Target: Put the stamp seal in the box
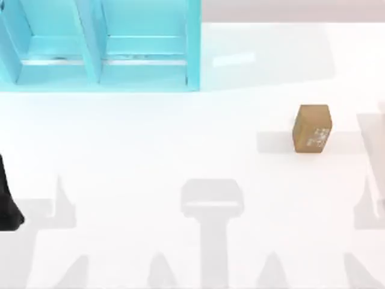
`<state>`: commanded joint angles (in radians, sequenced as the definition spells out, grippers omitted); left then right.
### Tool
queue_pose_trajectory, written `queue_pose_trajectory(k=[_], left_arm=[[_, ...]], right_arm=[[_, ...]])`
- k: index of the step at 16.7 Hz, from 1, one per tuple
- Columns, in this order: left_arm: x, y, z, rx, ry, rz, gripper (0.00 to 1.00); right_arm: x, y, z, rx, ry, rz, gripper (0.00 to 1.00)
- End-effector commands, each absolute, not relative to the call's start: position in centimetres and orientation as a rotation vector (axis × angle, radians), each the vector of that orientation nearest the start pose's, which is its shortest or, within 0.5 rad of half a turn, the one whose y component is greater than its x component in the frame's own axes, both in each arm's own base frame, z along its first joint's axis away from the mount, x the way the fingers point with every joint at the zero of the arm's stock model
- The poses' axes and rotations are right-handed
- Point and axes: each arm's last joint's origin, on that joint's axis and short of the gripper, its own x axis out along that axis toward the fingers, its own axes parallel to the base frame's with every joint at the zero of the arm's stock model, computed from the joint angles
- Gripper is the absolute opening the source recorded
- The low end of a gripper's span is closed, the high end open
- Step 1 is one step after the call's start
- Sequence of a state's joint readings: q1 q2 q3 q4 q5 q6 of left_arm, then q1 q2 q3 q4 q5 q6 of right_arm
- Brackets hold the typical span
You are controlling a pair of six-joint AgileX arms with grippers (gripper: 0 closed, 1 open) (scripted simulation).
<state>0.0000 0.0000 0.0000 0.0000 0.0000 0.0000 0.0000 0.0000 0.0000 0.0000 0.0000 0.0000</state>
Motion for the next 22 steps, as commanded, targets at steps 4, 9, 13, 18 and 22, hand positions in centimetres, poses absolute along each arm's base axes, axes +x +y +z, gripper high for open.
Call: queue_pose_trajectory(k=[4, 9, 13, 18, 22], left_arm=[[10.6, -0.1, 16.0, 0.000, 0.000, 0.000, 1.00], [10.6, -0.1, 16.0, 0.000, 0.000, 0.000, 1.00], [10.6, -0.1, 16.0, 0.000, 0.000, 0.000, 1.00], [10.6, -0.1, 16.0, 0.000, 0.000, 0.000, 1.00], [10.6, -0.1, 16.0, 0.000, 0.000, 0.000, 1.00]], right_arm=[[10.6, -0.1, 16.5, 0.003, 0.023, -0.002, 1.00], [11.3, -0.1, 20.7, 0.032, 0.193, -0.003, 1.00], [14.0, 0.3, 25.8, 0.068, 0.424, 0.004, 1.00], [21.4, 1.7, 30.9, 0.104, 0.785, 0.008, 1.00], [29.3, 4.0, 31.8, 0.108, 1.078, 0.003, 1.00]])
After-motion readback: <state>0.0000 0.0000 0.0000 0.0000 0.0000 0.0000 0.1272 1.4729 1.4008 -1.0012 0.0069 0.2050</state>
